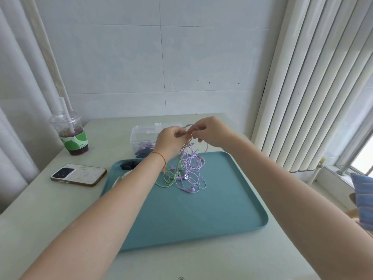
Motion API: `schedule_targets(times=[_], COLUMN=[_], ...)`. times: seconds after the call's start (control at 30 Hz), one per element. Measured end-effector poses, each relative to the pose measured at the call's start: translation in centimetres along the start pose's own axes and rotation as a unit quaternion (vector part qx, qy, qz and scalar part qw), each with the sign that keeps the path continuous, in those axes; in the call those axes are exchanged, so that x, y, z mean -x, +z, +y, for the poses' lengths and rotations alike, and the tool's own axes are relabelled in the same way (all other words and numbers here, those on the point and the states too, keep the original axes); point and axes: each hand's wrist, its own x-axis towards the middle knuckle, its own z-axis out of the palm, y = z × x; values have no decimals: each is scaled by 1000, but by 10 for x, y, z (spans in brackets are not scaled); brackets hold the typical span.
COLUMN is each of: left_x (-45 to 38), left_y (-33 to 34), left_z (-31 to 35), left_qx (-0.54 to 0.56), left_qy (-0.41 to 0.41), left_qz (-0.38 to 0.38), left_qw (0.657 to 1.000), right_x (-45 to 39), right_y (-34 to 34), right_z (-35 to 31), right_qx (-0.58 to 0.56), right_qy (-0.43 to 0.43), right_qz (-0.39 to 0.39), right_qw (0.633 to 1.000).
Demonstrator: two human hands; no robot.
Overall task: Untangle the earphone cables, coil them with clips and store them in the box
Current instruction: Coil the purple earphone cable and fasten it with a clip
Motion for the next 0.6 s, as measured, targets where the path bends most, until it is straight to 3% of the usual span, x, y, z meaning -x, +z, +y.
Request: schedule_targets(times=[0.17,0.27,0.37,0.6], left_x=[5,8,12,15], left_y=[2,3,5,0], left_z=[0,-5,-12,-8], left_qx=[-8,-36,-71,29], left_qy=[-21,-45,-49,-71], left_qz=[-46,-96,-139,-138], left_qw=[999,994,987,988], right_x=[-2,-4,-4,-2], right_y=[2,7,12,17], right_z=[-4,-4,-6,-9], right_qx=[164,201,147,-35], right_qy=[-9,-12,-19,-44], right_qz=[19,26,53,180], right_qw=[986,979,988,982])
